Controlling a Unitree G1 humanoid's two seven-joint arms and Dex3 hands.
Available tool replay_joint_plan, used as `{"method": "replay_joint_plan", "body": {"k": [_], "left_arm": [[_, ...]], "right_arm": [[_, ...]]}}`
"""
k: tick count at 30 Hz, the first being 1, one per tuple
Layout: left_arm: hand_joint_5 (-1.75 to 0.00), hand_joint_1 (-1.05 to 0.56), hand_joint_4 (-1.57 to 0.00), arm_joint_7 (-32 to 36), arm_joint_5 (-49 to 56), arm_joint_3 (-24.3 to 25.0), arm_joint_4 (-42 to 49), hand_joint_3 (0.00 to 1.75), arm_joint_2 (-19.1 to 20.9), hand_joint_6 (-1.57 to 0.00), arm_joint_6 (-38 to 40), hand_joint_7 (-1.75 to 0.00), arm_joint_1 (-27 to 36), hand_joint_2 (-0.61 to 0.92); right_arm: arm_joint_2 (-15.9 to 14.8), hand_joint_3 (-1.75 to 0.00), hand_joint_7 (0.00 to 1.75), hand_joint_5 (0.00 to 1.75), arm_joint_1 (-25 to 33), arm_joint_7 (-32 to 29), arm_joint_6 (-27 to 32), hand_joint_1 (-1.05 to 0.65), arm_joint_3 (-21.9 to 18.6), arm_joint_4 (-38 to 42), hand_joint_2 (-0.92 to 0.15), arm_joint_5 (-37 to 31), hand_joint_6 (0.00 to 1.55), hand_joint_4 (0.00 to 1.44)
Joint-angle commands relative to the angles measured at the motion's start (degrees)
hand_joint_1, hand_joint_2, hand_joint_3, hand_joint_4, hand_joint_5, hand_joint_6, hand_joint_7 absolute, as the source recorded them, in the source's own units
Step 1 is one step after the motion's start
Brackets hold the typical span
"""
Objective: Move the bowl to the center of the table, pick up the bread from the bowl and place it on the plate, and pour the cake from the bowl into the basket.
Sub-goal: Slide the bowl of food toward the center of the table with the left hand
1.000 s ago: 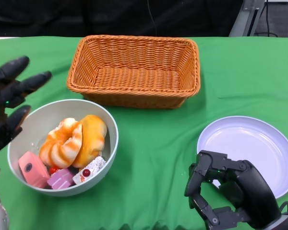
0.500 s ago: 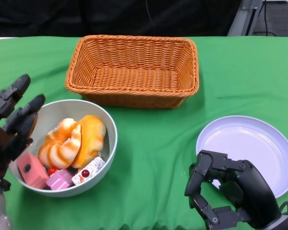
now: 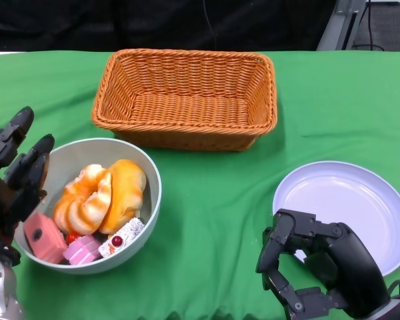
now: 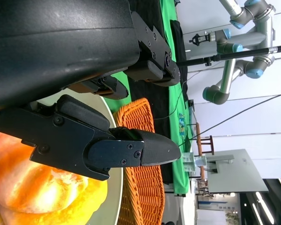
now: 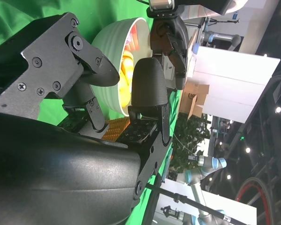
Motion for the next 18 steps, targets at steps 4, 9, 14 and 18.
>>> {"method": "replay_joint_plan", "body": {"k": [4, 9, 14, 18], "left_arm": [[-0.01, -0.74, -0.47, -1.78, -0.88, 0.35, 0.45, 0.45, 0.01, -0.41, 0.88, 0.00, 0.35, 0.92], [-0.01, -0.74, -0.49, -0.74, -0.80, 0.47, 0.27, 0.45, 0.00, -0.41, 0.34, 0.00, 0.28, 0.92], [-0.03, -0.74, -0.52, 0.92, -0.76, 1.27, 0.56, 0.45, 1.44, -0.43, -0.63, -0.01, -0.55, 0.92], [-0.03, -0.75, -0.55, -0.83, -2.13, 2.42, 0.27, 0.43, 2.21, -0.44, -1.26, -0.01, -1.17, 0.92]], "right_arm": [[-0.11, -1.30, 1.40, 1.65, -0.33, 0.07, -1.07, 0.02, -0.55, 0.79, -0.39, 0.36, 0.73, 0.85], [-0.05, -1.30, 1.40, 1.66, -0.28, 0.03, -0.74, 0.01, -0.53, 0.71, -0.39, 0.46, 0.74, 0.85], [0.05, -1.30, 1.39, 1.66, -0.16, -0.17, -0.62, 0.01, -0.55, 0.66, -0.39, 0.28, 0.74, 0.85], [-0.05, -1.30, 1.39, 1.65, -0.15, -0.04, -0.38, 0.02, -0.57, 0.65, -0.39, 0.41, 0.73, 0.84]]}}
